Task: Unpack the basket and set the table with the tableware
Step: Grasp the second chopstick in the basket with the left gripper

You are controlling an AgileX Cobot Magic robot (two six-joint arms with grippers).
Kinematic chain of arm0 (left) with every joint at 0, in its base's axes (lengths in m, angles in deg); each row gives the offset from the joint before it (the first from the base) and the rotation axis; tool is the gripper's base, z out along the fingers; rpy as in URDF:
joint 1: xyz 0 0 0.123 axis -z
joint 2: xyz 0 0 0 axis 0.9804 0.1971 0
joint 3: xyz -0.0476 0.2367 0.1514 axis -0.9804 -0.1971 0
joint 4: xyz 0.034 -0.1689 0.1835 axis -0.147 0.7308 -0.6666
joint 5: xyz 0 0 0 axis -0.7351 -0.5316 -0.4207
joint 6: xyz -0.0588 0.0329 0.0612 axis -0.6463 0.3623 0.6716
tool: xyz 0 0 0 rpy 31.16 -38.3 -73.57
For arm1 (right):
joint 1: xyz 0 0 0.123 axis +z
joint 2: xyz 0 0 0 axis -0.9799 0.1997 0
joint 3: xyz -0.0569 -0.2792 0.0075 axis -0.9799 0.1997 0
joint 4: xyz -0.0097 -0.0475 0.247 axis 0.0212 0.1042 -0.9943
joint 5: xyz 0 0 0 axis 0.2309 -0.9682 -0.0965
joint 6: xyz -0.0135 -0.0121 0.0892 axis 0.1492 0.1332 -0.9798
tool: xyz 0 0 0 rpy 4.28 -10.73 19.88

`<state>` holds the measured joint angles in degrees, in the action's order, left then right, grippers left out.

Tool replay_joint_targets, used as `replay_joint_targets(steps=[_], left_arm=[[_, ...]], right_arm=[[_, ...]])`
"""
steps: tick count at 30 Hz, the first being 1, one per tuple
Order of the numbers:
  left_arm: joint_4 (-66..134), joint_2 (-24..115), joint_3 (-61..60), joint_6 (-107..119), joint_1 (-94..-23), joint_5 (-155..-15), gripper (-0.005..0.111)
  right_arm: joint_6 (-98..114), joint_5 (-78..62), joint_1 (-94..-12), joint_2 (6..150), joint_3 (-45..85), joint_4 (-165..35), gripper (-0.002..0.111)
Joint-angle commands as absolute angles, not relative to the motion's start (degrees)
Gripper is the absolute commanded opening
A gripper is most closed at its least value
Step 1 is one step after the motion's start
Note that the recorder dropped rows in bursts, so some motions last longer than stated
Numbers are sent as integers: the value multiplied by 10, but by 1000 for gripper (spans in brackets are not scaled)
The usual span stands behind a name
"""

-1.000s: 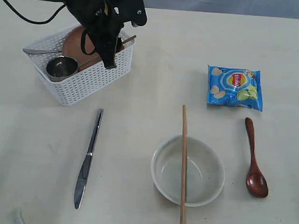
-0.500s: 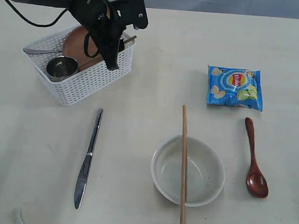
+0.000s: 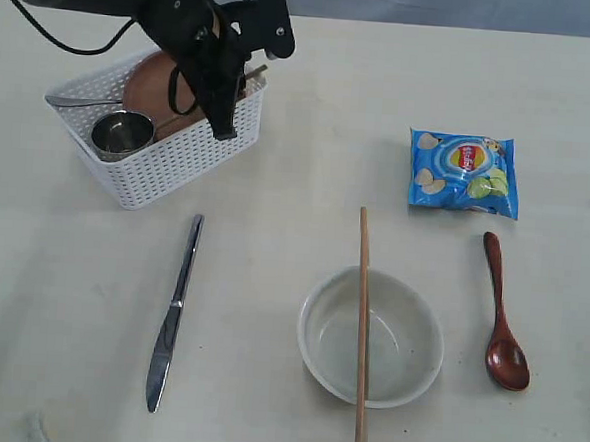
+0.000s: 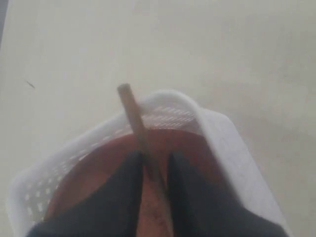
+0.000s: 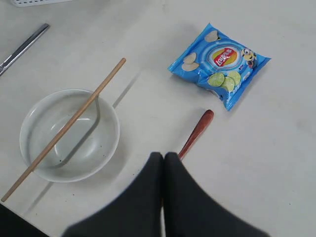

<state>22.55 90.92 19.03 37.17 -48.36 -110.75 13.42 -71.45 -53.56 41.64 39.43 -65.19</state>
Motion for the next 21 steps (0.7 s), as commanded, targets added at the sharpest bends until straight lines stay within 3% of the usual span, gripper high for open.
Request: replay_joint_targets(steps=[1,21], left_arm=[[232,909,192,374,-481,-1105,5],[231,857,193,372,-481,-1089,0]], right_arm=[[134,-710,-536,412,395,-645,0],[137,-696,-536,412,395,-645,0]])
